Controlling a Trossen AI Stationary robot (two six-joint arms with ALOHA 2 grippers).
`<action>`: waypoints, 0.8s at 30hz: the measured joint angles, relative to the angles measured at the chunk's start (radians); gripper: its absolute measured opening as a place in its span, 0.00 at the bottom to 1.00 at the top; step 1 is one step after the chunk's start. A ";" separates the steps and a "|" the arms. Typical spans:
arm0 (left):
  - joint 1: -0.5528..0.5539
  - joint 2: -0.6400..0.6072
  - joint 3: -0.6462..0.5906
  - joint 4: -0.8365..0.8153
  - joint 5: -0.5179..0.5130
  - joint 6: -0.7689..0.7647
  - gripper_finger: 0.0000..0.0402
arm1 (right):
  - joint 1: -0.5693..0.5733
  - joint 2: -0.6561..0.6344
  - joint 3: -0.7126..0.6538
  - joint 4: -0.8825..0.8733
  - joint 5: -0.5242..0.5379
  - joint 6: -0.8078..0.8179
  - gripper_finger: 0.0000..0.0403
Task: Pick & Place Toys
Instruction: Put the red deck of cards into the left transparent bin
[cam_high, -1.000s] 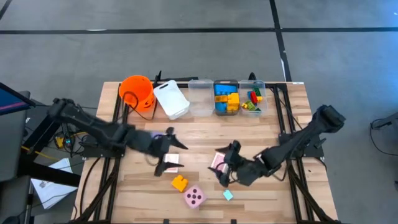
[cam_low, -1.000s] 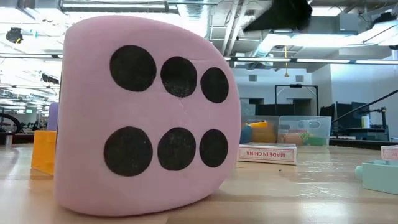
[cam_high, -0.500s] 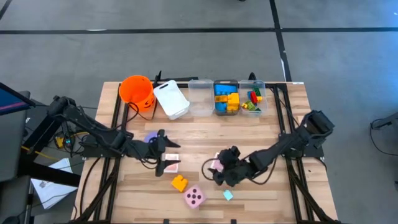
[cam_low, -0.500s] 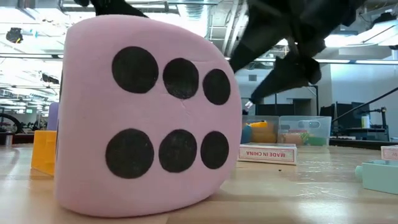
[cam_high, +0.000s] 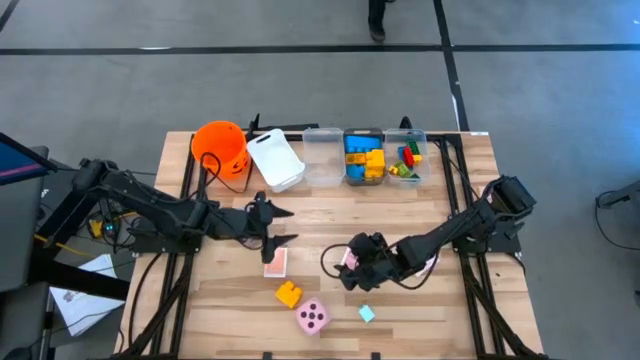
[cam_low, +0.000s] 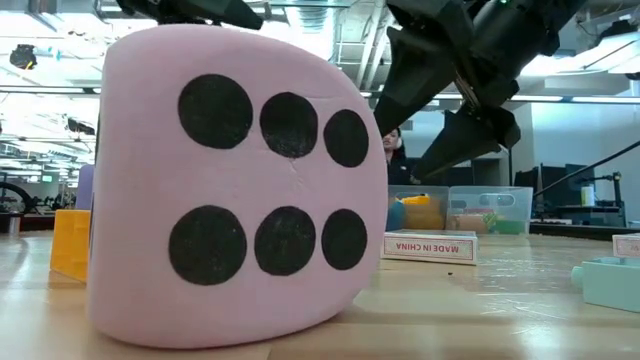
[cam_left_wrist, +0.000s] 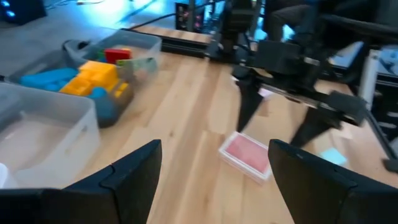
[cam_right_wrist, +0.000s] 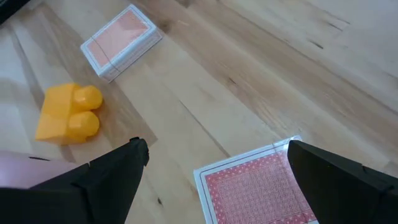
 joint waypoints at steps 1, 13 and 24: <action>0.011 0.000 0.000 0.002 0.000 0.000 0.71 | 0.001 0.000 0.000 -0.002 0.002 0.000 0.95; 0.056 0.000 0.000 0.007 0.000 0.001 0.71 | -0.002 0.000 0.000 -0.002 0.005 0.000 0.95; 0.056 0.000 0.000 0.010 0.001 0.000 0.71 | -0.009 -0.001 0.000 -0.002 0.010 -0.003 0.95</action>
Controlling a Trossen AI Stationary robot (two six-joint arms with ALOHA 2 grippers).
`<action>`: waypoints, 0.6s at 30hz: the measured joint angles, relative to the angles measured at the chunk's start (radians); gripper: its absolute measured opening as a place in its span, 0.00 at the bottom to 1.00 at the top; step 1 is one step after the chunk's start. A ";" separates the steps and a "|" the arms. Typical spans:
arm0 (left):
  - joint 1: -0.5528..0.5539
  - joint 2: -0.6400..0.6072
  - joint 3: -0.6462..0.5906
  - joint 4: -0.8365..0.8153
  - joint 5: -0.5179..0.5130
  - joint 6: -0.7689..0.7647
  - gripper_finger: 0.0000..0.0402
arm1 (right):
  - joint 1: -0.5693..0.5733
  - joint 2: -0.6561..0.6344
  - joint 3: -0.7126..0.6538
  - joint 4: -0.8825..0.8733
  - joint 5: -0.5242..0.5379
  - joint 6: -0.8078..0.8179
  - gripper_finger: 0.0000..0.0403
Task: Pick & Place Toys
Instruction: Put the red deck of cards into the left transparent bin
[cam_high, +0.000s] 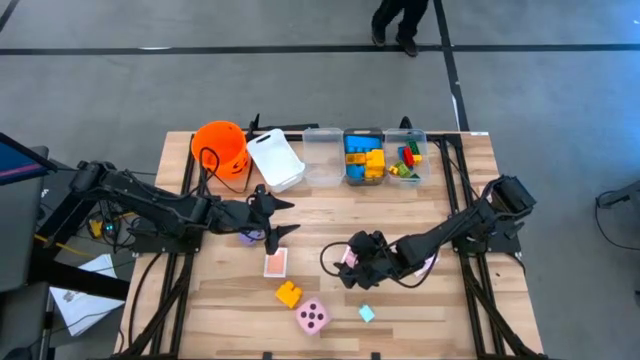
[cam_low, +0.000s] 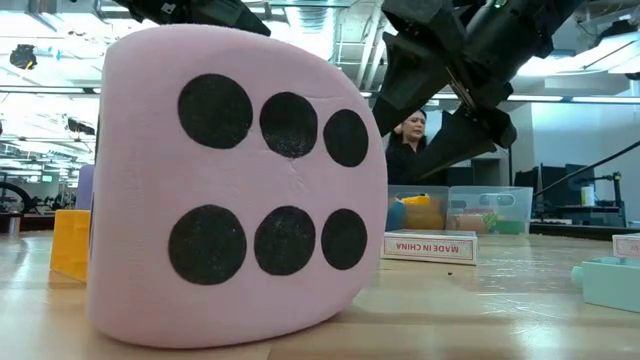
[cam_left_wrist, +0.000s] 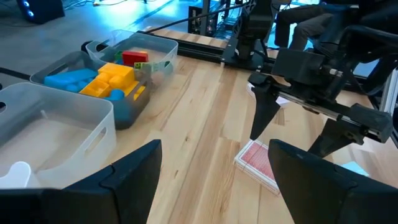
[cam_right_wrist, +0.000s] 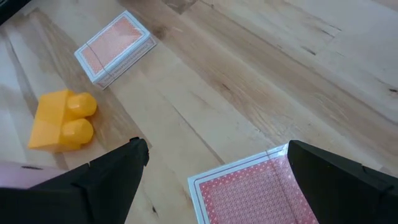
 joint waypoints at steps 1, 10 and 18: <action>0.000 0.000 0.000 0.000 0.000 0.000 0.71 | 0.000 0.000 0.000 0.000 0.000 0.000 0.95; 0.000 0.000 0.000 0.000 0.000 0.000 0.71 | 0.000 0.000 0.000 0.000 0.001 0.000 0.95; 0.000 0.000 0.000 0.000 0.000 0.000 0.71 | 0.000 0.000 0.000 0.001 0.019 0.001 0.95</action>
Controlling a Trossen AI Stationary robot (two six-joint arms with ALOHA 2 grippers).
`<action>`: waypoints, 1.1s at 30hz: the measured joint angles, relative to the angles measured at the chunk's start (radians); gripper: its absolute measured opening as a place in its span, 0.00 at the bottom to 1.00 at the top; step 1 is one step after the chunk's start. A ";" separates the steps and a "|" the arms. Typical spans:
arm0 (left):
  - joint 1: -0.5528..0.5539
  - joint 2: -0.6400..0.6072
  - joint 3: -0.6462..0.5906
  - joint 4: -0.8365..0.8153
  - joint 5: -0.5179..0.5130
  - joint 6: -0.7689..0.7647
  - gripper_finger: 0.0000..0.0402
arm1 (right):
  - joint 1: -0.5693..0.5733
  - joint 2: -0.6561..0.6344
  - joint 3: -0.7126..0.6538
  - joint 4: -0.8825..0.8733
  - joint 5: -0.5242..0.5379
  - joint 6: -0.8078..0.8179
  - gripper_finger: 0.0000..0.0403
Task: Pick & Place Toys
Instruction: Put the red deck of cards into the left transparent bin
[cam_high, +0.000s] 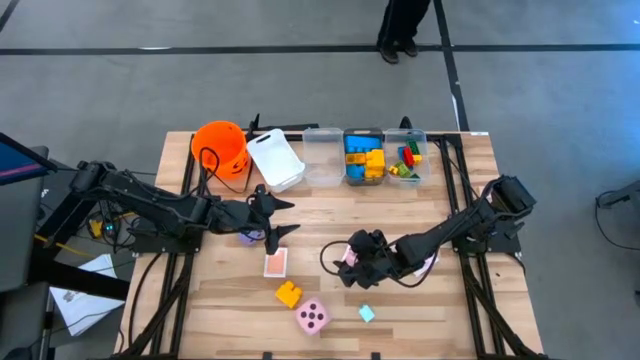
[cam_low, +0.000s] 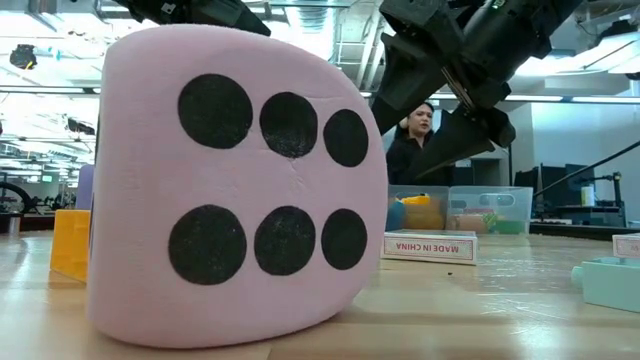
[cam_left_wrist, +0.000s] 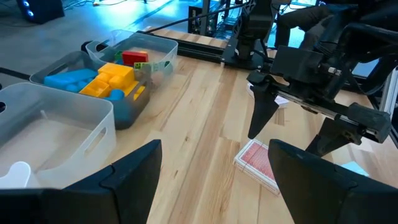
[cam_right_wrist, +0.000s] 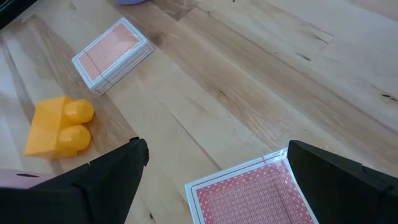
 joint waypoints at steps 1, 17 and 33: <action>0.000 0.000 0.000 0.000 0.000 0.000 0.71 | 0.000 0.000 0.000 0.002 0.000 0.000 0.95; 0.000 0.000 0.000 0.036 0.001 -0.005 0.71 | 0.075 -0.015 0.001 -0.019 0.191 -0.050 0.95; 0.000 0.000 0.000 0.039 0.003 -0.008 0.71 | 0.259 -0.066 0.000 -0.604 0.363 0.547 0.95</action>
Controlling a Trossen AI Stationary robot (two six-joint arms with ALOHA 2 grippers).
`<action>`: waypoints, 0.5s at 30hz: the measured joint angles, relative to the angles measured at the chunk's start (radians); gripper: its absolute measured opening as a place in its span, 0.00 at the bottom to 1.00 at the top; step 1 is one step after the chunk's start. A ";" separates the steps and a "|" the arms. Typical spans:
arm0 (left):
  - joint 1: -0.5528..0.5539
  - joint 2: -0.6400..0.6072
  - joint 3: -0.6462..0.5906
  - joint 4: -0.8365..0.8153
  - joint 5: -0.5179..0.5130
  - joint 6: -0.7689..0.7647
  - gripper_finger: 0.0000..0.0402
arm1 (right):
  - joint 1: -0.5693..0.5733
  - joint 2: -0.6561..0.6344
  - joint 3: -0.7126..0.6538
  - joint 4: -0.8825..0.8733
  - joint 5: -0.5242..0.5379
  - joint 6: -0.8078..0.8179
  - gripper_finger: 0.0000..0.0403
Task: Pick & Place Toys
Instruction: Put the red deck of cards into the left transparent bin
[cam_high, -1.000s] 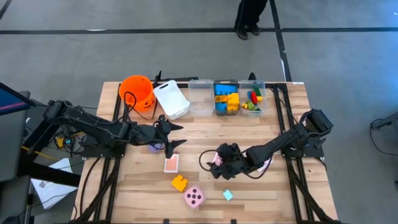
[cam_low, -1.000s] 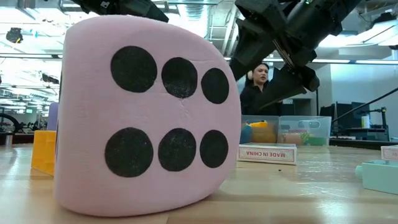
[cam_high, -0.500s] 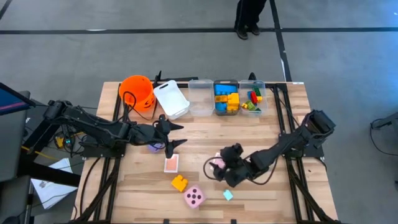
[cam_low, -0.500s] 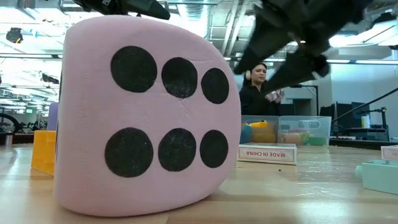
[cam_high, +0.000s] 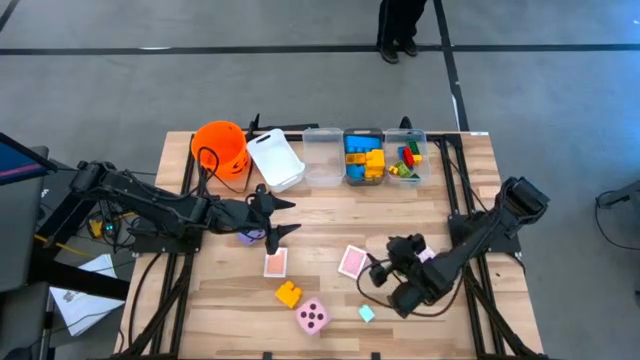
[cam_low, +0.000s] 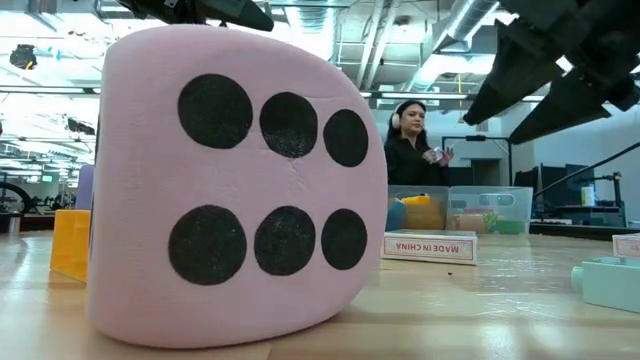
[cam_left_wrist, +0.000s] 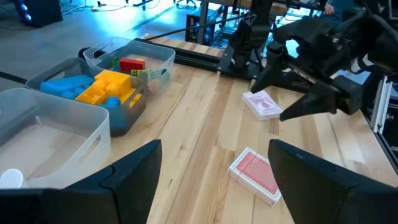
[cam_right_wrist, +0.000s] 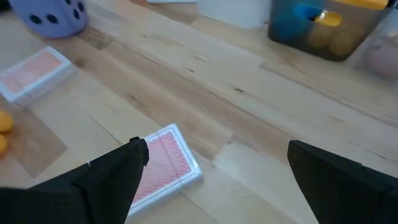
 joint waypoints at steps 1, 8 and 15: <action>0.000 0.000 0.000 0.003 0.000 0.000 0.71 | 0.010 0.000 -0.001 0.005 0.008 0.009 0.95; 0.000 0.000 0.000 0.007 -0.004 0.000 0.71 | 0.052 0.000 -0.001 0.098 0.089 0.004 0.95; 0.000 0.000 0.000 0.014 -0.004 0.000 0.71 | 0.042 0.000 -0.001 0.168 0.114 -0.099 0.95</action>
